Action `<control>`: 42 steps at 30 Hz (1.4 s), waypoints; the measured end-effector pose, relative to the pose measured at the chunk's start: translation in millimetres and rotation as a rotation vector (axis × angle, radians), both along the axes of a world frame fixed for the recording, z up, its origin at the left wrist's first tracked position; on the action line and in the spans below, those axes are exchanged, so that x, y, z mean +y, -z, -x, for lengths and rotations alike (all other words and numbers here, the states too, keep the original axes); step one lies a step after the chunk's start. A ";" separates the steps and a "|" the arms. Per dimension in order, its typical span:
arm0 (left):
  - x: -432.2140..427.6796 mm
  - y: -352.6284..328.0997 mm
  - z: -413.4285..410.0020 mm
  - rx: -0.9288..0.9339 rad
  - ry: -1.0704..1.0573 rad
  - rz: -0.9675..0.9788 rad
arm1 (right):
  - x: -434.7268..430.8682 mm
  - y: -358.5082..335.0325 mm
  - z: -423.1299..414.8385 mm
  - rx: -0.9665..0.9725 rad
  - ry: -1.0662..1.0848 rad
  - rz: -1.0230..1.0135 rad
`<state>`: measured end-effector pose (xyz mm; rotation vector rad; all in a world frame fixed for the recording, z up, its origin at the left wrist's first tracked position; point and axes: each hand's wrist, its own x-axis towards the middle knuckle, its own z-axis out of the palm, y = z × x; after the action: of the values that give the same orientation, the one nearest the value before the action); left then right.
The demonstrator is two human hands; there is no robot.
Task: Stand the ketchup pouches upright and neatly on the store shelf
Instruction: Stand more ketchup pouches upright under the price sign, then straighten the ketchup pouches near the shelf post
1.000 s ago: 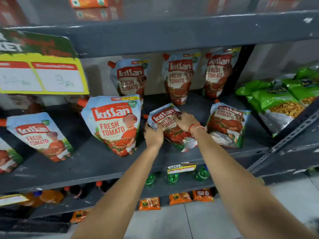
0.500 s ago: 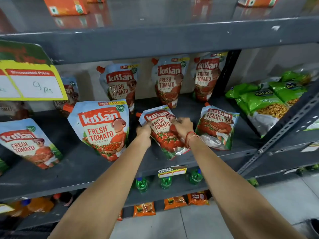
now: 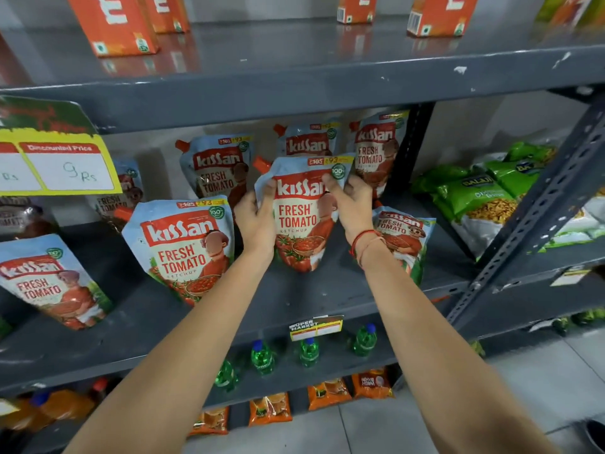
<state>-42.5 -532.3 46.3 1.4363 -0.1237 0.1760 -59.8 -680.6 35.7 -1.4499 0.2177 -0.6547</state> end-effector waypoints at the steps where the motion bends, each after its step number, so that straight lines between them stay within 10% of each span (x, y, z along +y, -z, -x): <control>1: -0.3 4.3 0.5 0.004 0.003 -0.008 | 0.3 4.2 2.6 0.023 0.011 0.019; 14: -16.1 94.3 95.8 0.428 0.021 -0.014 | -50.8 29.1 44.4 0.200 0.284 0.140; 22: -92.6 79.0 59.3 0.102 0.397 -0.512 | -147.2 69.2 53.2 0.887 0.482 0.223; 29: -167.4 85.3 -3.8 0.587 0.436 -0.678 | -157.7 92.5 49.5 0.821 0.483 -0.123; 42: -180.2 87.0 7.2 0.776 0.607 -0.121 | -150.7 64.6 73.0 0.271 0.274 -0.306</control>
<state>-49.7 -712.4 -40.7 1.4329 0.0740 -0.8913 -132.8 -831.3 -28.9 -1.2177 0.7082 -0.6116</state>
